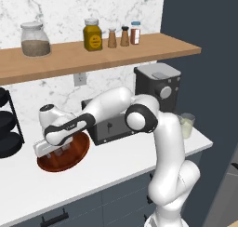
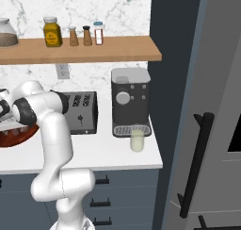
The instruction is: Grab a lemon wedge from the fridge and one ice cube from the ice bowl, and put them in the glass of lemonade.
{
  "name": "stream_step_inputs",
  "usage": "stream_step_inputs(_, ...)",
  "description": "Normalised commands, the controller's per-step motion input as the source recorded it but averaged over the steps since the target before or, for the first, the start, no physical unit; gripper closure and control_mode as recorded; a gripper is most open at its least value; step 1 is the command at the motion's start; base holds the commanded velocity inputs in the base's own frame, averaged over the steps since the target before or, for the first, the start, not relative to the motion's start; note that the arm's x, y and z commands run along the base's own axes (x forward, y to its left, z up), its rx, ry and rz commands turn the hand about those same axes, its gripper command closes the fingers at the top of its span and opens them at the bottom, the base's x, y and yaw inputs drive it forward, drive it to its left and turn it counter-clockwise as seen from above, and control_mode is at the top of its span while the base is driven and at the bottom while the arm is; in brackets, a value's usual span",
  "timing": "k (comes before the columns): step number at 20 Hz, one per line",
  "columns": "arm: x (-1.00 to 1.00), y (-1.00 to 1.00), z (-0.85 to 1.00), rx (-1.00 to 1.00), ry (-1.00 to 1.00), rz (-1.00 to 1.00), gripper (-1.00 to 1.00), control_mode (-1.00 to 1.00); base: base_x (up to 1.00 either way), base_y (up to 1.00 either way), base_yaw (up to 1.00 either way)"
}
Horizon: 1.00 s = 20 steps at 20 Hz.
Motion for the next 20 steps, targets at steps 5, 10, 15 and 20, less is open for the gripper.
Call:
stream_step_inputs(5, 0.00, 0.00, -0.07, 0.00, 0.00, 0.00, -1.00, -1.00, 0.00, 0.00, 0.00)
stream_step_inputs(10, -0.01, 0.00, -0.16, 0.00, 0.02, 0.00, -1.00, -1.00, 0.00, 0.00, 0.00)
stream_step_inputs(15, -0.13, 0.00, -0.14, 0.00, 0.01, 0.00, -1.00, -1.00, 0.00, 0.00, 0.00)
stream_step_inputs(20, -0.21, -0.07, -0.03, 0.00, 0.00, 0.00, -1.00, -1.00, 0.00, 0.00, 0.00)
